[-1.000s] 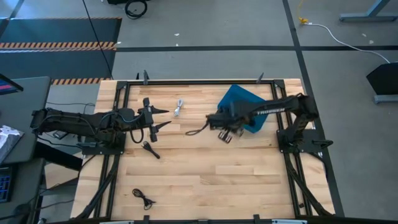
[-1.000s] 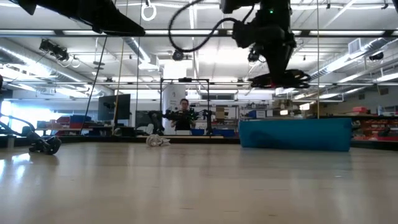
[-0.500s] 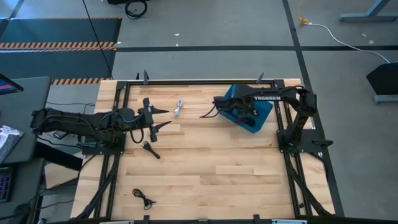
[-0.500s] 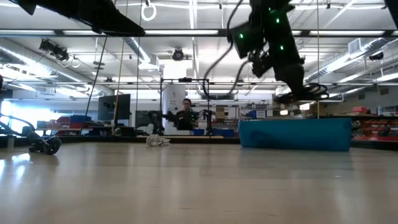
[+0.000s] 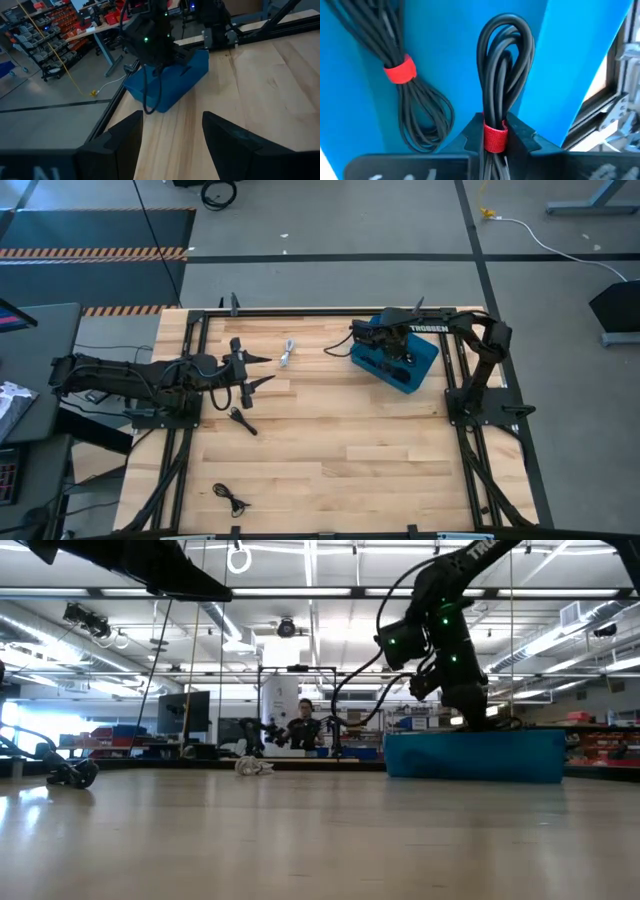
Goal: Pick and place USB-C Cables
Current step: Put the black USB cable into the blue bin
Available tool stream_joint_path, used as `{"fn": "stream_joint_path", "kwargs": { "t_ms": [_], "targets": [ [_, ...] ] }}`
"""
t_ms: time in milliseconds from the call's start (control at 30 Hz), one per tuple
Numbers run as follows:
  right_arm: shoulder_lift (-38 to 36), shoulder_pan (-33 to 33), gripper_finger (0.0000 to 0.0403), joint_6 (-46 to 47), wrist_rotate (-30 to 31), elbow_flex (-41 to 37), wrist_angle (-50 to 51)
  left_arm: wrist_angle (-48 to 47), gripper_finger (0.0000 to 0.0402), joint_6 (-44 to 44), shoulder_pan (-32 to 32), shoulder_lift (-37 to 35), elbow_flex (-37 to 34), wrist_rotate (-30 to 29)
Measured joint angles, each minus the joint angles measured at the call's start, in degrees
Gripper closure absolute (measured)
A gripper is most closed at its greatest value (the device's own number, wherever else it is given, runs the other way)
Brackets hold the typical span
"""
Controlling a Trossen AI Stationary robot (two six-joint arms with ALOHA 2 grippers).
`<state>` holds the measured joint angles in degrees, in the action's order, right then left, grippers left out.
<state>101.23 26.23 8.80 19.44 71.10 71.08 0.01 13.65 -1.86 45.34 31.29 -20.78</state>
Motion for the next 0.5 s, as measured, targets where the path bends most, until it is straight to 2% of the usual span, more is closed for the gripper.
{"fn": "stream_joint_path", "kwargs": {
  "t_ms": [167, 500],
  "targets": [
    [0.0, 1.07, 0.033, 0.02, -0.03, -1.4, -1.47, -0.85, 0.0189, -0.8, 0.02, 0.0, 0.0, 0.01],
    [0.0, 1.21, 0.0223, 0.05, 0.24, -1.69, -2.28, -1.47, 0.0189, -2.22, 0.02, 0.02, 0.0, -0.02]
  ]
}}
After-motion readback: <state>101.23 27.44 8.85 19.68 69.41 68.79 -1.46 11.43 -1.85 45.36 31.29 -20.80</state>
